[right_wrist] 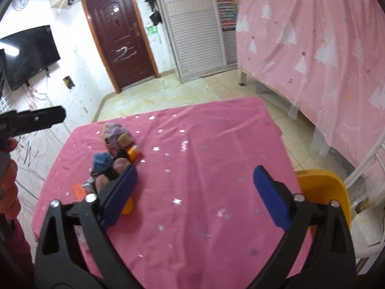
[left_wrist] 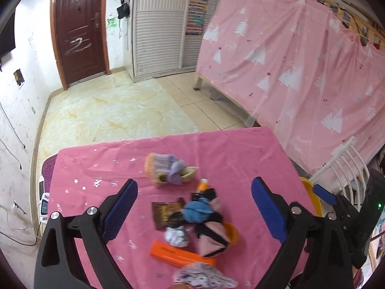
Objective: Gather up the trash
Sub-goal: 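Grasp the striped sock with the left gripper while the right gripper grasps the blue knit ball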
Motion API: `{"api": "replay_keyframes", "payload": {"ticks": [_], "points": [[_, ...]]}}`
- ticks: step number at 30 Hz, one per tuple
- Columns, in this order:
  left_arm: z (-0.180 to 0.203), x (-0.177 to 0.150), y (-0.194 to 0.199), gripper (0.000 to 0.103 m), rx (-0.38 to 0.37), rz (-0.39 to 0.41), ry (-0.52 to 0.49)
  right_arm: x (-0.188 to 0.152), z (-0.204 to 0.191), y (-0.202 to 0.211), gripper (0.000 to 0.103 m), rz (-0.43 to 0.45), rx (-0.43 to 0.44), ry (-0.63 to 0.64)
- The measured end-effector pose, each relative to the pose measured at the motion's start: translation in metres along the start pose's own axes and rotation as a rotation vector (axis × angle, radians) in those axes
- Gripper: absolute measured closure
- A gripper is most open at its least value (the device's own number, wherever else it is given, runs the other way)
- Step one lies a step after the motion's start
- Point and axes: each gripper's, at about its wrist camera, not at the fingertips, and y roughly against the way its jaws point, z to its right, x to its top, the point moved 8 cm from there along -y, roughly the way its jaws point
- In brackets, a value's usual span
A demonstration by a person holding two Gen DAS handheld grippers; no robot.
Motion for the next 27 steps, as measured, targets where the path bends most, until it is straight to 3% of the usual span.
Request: {"api": "replay_keyframes", "payload": {"ticks": [6, 22, 27], "points": [[-0.027, -0.001, -0.020, 0.014, 0.033, -0.036, 0.028, -0.004, -0.031, -0.026, 0.008, -0.047, 0.038, 0.041], [-0.043, 0.011, -0.093, 0.014, 0.051, -0.119, 0.099, -0.007, -0.078, -0.071, 0.008, -0.111, 0.130, 0.129], [-0.044, 0.013, -0.121, 0.014, 0.032, -0.166, 0.091, -0.003, -0.100, -0.062, 0.008, -0.096, 0.232, 0.175]]}}
